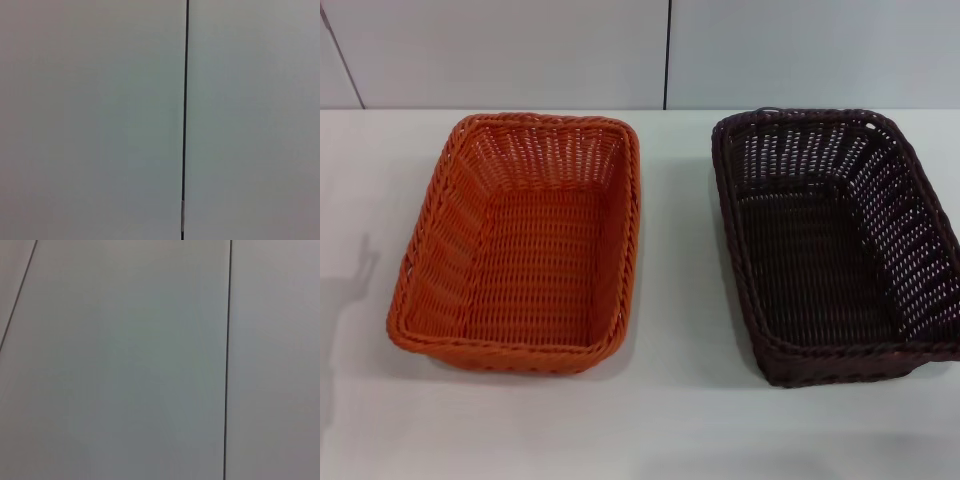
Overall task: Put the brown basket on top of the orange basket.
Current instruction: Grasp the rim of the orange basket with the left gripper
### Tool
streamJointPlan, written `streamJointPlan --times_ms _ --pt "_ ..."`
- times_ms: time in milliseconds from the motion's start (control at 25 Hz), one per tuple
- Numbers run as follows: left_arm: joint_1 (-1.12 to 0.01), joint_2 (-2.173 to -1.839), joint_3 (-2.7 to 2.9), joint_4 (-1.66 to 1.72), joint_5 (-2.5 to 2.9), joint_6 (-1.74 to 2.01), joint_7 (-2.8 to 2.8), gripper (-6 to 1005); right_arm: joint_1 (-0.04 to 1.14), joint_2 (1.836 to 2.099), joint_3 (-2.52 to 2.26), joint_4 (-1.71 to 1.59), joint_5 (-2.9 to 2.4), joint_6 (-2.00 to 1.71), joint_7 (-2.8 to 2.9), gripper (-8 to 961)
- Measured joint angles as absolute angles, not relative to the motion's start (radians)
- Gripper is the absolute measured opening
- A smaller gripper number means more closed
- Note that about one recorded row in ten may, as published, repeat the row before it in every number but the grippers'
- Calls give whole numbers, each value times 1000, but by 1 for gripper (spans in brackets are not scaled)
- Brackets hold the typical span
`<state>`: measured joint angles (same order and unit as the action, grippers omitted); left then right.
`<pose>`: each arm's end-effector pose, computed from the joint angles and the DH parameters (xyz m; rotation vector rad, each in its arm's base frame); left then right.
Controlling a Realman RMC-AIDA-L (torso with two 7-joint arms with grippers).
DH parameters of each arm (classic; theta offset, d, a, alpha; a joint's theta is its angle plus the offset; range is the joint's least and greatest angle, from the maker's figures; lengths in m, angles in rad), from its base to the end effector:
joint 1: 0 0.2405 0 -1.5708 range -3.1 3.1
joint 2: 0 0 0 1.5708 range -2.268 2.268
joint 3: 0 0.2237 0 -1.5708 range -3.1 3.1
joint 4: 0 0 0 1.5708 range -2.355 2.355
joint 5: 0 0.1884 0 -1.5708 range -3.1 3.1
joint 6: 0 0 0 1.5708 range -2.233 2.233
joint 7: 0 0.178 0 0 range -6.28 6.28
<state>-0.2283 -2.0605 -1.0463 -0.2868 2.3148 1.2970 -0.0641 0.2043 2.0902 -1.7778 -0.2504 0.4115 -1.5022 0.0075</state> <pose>-0.3190 0.2973 0.0616 -1.3081 -0.5218 -0.6903 0.2900 0.2823 0.0764 -1.3235 0.2426 0.7207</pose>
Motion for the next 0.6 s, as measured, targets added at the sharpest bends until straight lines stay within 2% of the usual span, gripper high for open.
streamJointPlan --times_ms 440,560,600 --pt "-237 -2058 -1058 -295 2331 1287 -51 844 201 2091 -1779 -248 409 -1500 8 825" --pt "-254 -2045 -1071 -302 2339 1258 -45 844 201 2091 -1781 -252 411 -1501 8 825" --pt "-264 -2020 -1073 -334 2340 1194 -54 844 201 2091 -1781 -252 411 -1501 8 825"
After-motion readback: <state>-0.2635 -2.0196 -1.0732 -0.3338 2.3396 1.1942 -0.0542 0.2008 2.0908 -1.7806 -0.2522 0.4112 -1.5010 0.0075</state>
